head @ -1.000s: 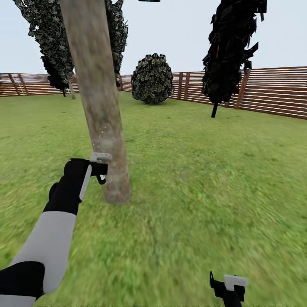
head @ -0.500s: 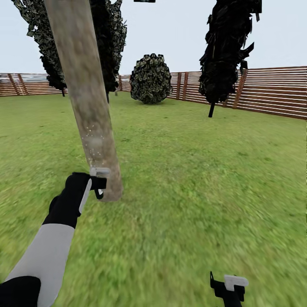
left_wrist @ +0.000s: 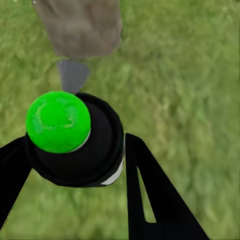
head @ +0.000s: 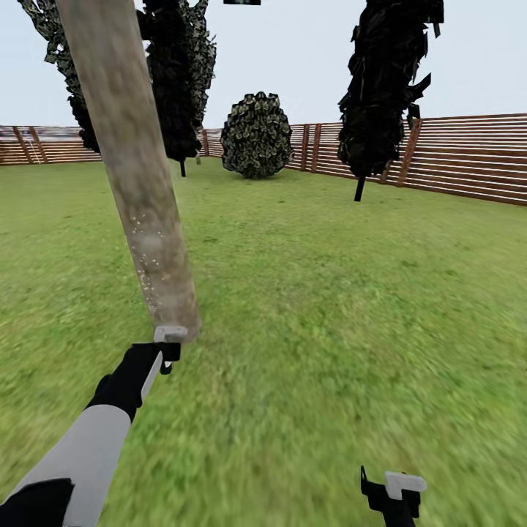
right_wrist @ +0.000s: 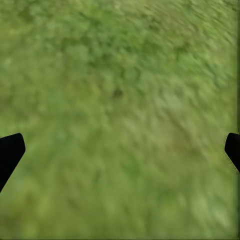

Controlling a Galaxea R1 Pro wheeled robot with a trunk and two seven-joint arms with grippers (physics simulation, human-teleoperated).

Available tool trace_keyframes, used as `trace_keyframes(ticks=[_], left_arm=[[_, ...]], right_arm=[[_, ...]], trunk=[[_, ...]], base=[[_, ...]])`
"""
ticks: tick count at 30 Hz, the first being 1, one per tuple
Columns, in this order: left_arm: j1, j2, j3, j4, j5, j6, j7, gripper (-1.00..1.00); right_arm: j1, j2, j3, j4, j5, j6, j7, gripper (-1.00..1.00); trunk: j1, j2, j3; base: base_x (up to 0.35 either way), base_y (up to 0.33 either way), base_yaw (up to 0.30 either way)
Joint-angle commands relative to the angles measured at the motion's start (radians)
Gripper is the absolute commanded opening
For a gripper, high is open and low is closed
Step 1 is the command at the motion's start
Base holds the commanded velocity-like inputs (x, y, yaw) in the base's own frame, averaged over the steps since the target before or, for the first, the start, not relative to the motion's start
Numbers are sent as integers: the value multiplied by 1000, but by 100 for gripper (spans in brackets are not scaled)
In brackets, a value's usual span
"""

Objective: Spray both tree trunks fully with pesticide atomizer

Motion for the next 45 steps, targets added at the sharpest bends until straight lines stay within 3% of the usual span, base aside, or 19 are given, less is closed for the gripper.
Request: trace_keyframes(ticks=[1, 4, 8, 10, 17, 23, 35, 39, 41, 45], left_arm=[[0, 0, 3, 6, 3, -13, 16, -100], [5, 2, 19, 15, 5, -48, 57, -100], [10, 1, 95, 17, 9, -128, 68, -100], [11, 0, 107, 17, 10, -141, 68, -100], [14, -2, 115, 27, 9, -154, 69, -100], [36, -4, 115, 88, 10, -158, 69, -100], [66, -1, 120, 90, 9, -156, 68, -100], [66, 0, 158, 91, 8, -176, 68, -100], [66, 0, 190, 93, 7, -228, 68, -100], [66, -1, 202, 94, 7, -258, 70, -100]], right_arm=[[0, 0, 0, 0, 0, 0, 0, 100], [0, 0, 0, 0, 0, 1, 0, 100], [0, 0, 0, 0, 0, 1, 0, 100], [0, 0, 0, 0, 0, 1, 0, 100], [0, 1, 1, 0, 0, 1, 0, 100], [0, 2, 1, -1, 0, 1, 1, 100], [0, 2, 1, -1, 0, 1, 0, 100], [0, 2, 1, -1, 0, 0, 0, 100], [0, 2, 1, 0, 0, 0, 0, 100], [0, 2, 1, 0, 0, 0, 0, 100]], trunk=[[0, 0, 0], [0, 0, 0], [0, 0, 0], [0, 0, 0], [0, 0, 0], [0, 0, 0], [0, 0, 0], [0, 0, 0], [0, 0, 0], [0, 0, 0]], base=[[0, -148, 0], [105, -107, 0], [297, -19, 0], [331, -3, 0], [323, -45, 0], [224, -190, 0], [129, -114, 117], [2, -1, 276], [0, 0, 278], [24, -4, 278]])
